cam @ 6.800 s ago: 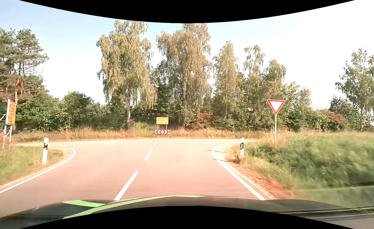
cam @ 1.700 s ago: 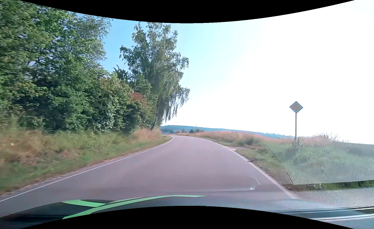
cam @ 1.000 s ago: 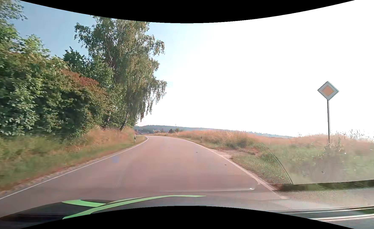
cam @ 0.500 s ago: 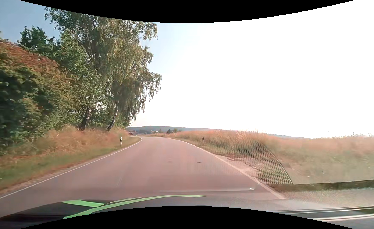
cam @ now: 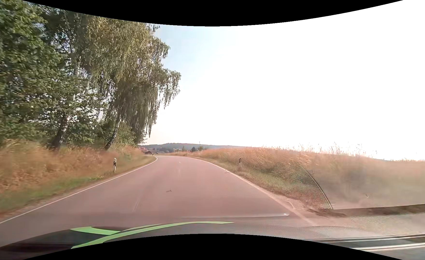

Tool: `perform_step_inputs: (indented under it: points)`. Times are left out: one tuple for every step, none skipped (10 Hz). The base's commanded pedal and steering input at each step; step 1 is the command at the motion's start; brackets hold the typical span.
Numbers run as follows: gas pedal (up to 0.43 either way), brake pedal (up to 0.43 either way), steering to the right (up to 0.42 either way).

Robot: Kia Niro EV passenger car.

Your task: Follow the waypoints while adhering to traffic rules and regulations

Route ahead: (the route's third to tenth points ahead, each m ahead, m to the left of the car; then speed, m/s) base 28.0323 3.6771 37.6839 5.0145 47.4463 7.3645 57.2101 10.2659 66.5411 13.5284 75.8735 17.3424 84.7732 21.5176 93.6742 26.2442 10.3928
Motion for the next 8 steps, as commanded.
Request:
perform_step_inputs:
  points:
    - [0.331, 0.0, -0.025]
    - [0.331, 0.0, -0.028]
    - [0.339, 0.0, -0.03]
    - [0.339, 0.0, -0.032]
    - [0.339, 0.0, -0.032]
    - [0.339, 0.0, -0.031]
    - [0.339, 0.0, -0.031]
    - [0.339, 0.0, -0.031]
